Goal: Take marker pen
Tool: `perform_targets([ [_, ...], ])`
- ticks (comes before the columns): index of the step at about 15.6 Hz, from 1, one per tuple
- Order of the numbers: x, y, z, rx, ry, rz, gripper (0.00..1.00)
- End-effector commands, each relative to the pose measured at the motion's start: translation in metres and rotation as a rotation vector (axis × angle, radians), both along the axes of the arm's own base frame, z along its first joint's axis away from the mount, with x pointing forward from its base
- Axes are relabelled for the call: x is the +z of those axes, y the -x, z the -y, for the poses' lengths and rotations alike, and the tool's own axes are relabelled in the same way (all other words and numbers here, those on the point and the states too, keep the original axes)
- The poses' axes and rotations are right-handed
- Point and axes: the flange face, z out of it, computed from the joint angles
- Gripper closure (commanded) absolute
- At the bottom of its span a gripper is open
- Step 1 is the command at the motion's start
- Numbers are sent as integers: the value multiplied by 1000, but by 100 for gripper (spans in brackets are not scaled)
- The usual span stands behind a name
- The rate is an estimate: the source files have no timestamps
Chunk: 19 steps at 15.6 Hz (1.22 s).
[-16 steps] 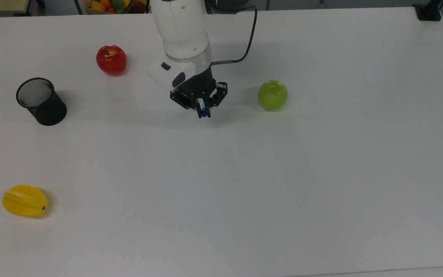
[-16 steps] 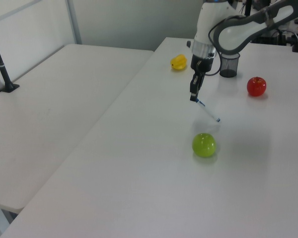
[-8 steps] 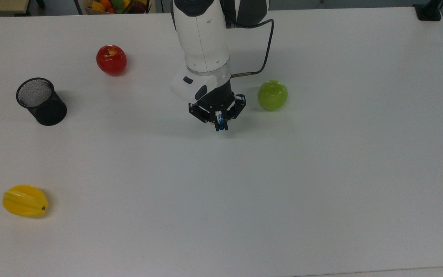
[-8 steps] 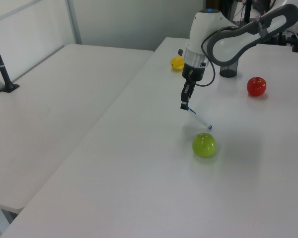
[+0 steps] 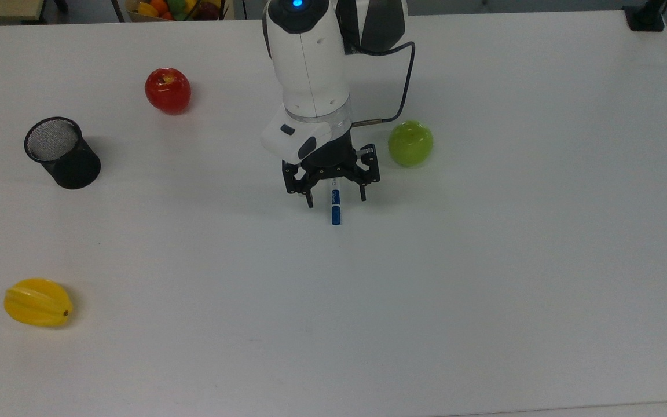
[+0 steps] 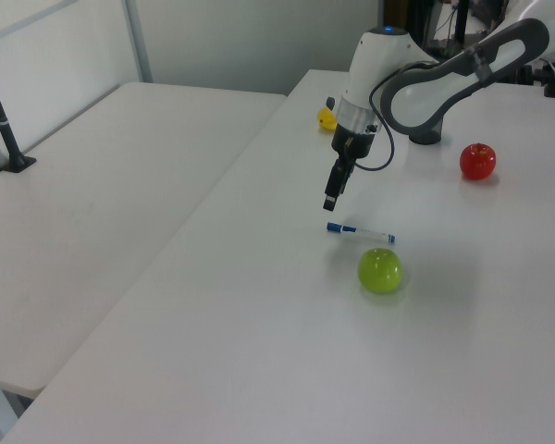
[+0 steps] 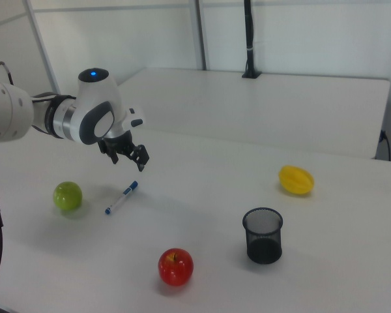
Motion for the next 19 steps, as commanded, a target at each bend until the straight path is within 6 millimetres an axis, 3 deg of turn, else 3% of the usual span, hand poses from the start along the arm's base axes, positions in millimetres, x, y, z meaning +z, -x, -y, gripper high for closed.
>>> perform_targets([
  [1,56,15,2,-6,5,20,0],
  [5,115,43,19,-25,18,-55,0],
  [11,197,90,77,-164,7,-129,0],
  [16,215,110,117,-214,13,-184,0],
  [19,218,112,120,-211,16,-187,0],
])
